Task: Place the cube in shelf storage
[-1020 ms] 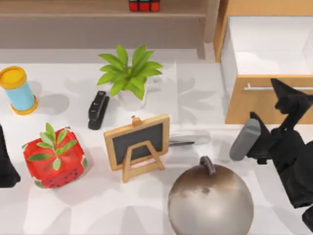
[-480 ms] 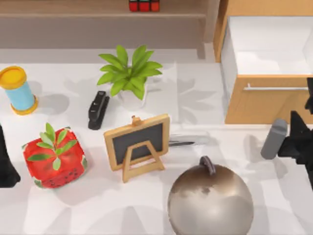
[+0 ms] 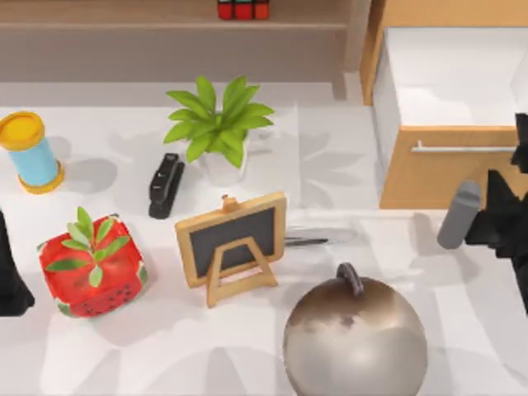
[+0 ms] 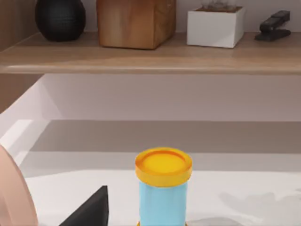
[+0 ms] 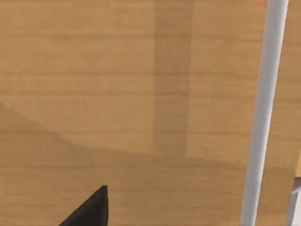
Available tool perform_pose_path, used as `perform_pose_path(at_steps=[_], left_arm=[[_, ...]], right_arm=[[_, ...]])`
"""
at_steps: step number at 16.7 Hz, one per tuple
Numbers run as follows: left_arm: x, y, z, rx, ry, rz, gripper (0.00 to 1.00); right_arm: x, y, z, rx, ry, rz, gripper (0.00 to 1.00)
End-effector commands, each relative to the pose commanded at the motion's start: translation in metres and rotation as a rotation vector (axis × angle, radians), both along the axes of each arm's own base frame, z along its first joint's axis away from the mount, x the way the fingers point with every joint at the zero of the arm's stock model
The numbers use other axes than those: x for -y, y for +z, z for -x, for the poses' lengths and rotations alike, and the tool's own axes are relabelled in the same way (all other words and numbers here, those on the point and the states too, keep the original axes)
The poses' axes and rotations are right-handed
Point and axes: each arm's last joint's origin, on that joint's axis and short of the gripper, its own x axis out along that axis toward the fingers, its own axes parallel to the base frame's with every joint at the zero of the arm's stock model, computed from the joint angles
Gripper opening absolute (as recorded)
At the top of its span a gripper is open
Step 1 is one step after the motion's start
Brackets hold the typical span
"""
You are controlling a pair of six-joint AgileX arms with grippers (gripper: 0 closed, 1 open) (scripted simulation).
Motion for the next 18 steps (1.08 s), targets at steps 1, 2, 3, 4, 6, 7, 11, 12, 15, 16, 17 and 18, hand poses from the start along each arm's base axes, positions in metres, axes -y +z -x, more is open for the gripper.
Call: perform_pose_path(at_steps=[1, 2, 3, 4, 6, 7, 11, 12, 15, 16, 17, 18], left_arm=[[0.0000, 0.0000, 0.0000, 0.000, 0.000, 0.000, 1.00], [0.0000, 0.0000, 0.0000, 0.000, 0.000, 0.000, 1.00], [0.0000, 0.0000, 0.0000, 0.000, 0.000, 0.000, 1.00], [0.0000, 0.0000, 0.0000, 0.000, 0.000, 0.000, 1.00], [0.0000, 0.0000, 0.0000, 0.000, 0.000, 0.000, 1.00], [0.0000, 0.0000, 0.0000, 0.000, 0.000, 0.000, 1.00], [0.0000, 0.0000, 0.0000, 0.000, 0.000, 0.000, 1.00], [0.0000, 0.0000, 0.0000, 0.000, 0.000, 0.000, 1.00], [0.0000, 0.0000, 0.0000, 0.000, 0.000, 0.000, 1.00], [0.0000, 0.0000, 0.0000, 0.000, 0.000, 0.000, 1.00], [0.0000, 0.0000, 0.0000, 0.000, 0.000, 0.000, 1.00], [0.0000, 0.0000, 0.0000, 0.000, 0.000, 0.000, 1.00]], right_arm=[[0.0002, 0.0002, -0.0024, 0.000, 0.000, 0.000, 1.00], [0.0003, 0.0003, -0.0035, 0.000, 0.000, 0.000, 1.00], [0.0003, 0.0003, -0.0035, 0.000, 0.000, 0.000, 1.00], [0.0003, 0.0003, -0.0035, 0.000, 0.000, 0.000, 1.00], [0.0003, 0.0003, -0.0035, 0.000, 0.000, 0.000, 0.92], [0.0003, 0.0003, -0.0035, 0.000, 0.000, 0.000, 0.85], [0.0003, 0.0003, -0.0035, 0.000, 0.000, 0.000, 0.55], [0.0003, 0.0003, -0.0035, 0.000, 0.000, 0.000, 0.47], [0.0003, 0.0003, -0.0035, 0.000, 0.000, 0.000, 0.25], [0.0003, 0.0003, -0.0035, 0.000, 0.000, 0.000, 0.17], [0.0003, 0.0003, -0.0035, 0.000, 0.000, 0.000, 0.10], [0.0003, 0.0003, -0.0035, 0.000, 0.000, 0.000, 0.02]])
